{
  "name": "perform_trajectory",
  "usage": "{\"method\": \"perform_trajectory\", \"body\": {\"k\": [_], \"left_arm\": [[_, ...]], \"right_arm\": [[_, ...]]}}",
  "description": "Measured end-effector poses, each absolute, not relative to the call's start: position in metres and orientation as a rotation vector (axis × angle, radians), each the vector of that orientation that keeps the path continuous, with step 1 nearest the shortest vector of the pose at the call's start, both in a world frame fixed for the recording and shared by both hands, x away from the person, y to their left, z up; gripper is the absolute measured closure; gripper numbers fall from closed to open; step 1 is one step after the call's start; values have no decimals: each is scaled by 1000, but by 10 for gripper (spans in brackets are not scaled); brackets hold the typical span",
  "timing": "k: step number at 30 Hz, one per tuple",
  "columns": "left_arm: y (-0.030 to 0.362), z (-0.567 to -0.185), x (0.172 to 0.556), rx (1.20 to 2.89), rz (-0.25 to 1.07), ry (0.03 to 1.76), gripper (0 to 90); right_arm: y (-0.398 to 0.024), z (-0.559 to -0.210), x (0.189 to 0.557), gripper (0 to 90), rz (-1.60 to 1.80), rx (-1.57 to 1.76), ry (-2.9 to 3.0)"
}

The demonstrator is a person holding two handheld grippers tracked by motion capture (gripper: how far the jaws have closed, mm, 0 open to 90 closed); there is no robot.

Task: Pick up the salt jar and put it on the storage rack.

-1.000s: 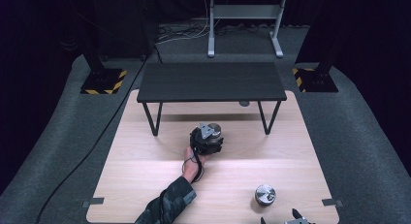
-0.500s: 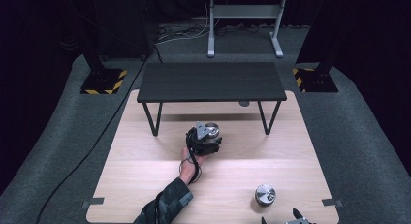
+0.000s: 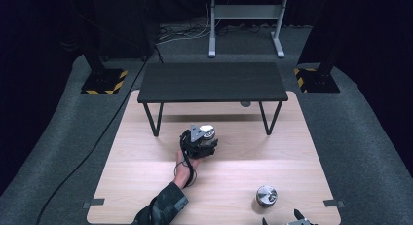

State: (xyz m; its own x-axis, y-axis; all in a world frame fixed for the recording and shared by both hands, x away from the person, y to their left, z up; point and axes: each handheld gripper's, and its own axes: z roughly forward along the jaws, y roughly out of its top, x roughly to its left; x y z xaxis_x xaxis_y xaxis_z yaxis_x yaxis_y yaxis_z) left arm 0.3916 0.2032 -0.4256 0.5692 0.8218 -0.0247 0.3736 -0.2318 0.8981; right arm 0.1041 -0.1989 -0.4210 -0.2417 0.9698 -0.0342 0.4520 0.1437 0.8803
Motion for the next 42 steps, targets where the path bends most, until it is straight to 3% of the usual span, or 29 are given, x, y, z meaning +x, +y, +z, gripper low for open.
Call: {"method": "perform_trajectory", "body": {"k": [42], "left_arm": [[257,-409,351,1812,613,993,311]], "right_arm": [[-199,-422,105,0,1039,1368,1784]]}}
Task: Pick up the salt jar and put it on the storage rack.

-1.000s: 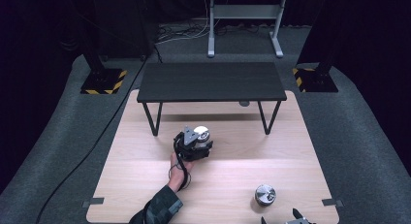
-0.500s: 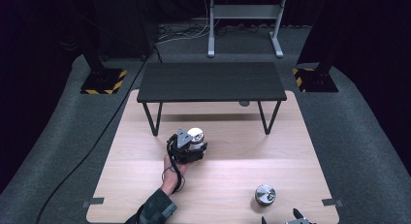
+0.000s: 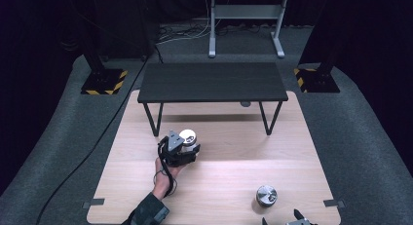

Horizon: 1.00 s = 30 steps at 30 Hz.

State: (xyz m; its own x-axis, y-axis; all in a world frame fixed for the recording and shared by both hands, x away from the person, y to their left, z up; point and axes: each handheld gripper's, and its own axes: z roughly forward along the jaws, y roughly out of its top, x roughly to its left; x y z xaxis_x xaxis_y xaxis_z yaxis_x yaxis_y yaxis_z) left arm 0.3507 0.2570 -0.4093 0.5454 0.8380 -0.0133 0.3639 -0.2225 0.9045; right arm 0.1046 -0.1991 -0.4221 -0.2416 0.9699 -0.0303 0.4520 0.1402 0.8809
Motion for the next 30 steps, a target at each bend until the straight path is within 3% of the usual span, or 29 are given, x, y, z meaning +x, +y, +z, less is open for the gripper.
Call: {"method": "perform_trajectory", "body": {"k": [30], "left_arm": [[278,-381,332,1795,656,977,311]], "right_arm": [[-200,-421,105,0,1032,1367,1792]]}}
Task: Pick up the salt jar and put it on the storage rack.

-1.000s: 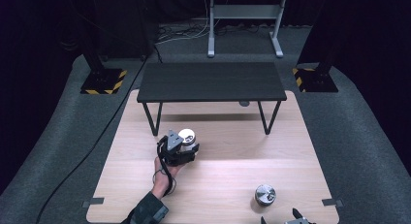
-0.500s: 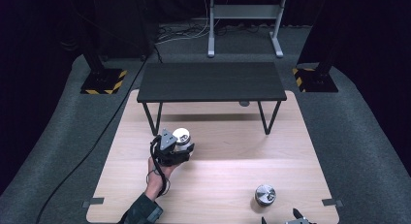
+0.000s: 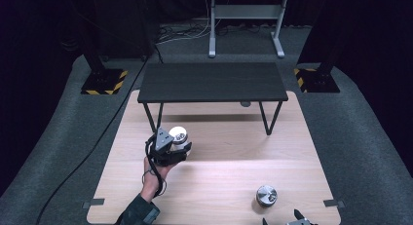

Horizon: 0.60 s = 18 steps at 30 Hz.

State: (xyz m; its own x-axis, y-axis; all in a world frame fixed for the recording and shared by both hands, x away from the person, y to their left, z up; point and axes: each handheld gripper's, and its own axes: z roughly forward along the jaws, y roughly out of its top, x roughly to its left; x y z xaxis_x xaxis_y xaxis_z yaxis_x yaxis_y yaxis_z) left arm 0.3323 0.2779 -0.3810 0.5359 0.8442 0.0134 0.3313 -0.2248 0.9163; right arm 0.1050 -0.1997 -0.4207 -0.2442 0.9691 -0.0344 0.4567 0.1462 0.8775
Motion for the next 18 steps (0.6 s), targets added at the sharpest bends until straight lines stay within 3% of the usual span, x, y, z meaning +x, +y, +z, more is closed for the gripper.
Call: {"method": "perform_trajectory", "body": {"k": [18], "left_arm": [[290,-362,332,1779,715,988,311]], "right_arm": [[-200,-421,106,0,1029,1369,1798]]}}
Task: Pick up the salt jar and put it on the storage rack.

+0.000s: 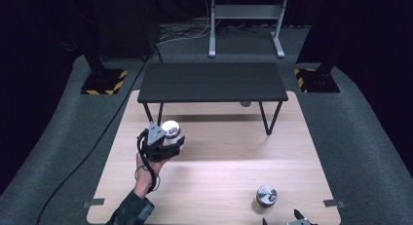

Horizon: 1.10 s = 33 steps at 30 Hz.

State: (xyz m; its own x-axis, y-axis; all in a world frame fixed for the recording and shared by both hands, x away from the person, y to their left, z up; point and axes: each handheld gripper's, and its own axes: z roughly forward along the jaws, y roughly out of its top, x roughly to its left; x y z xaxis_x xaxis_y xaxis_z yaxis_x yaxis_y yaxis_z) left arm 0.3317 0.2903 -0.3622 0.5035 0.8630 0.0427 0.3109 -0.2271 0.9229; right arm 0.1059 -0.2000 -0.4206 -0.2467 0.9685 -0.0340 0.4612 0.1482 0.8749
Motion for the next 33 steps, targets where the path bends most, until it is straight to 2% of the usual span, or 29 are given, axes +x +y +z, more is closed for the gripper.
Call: {"method": "perform_trajectory", "body": {"k": [33], "left_arm": [[302,-316,361,1772,770,1020,311]], "right_arm": [[-201,-420,107,0,1026,1369,1805]]}}
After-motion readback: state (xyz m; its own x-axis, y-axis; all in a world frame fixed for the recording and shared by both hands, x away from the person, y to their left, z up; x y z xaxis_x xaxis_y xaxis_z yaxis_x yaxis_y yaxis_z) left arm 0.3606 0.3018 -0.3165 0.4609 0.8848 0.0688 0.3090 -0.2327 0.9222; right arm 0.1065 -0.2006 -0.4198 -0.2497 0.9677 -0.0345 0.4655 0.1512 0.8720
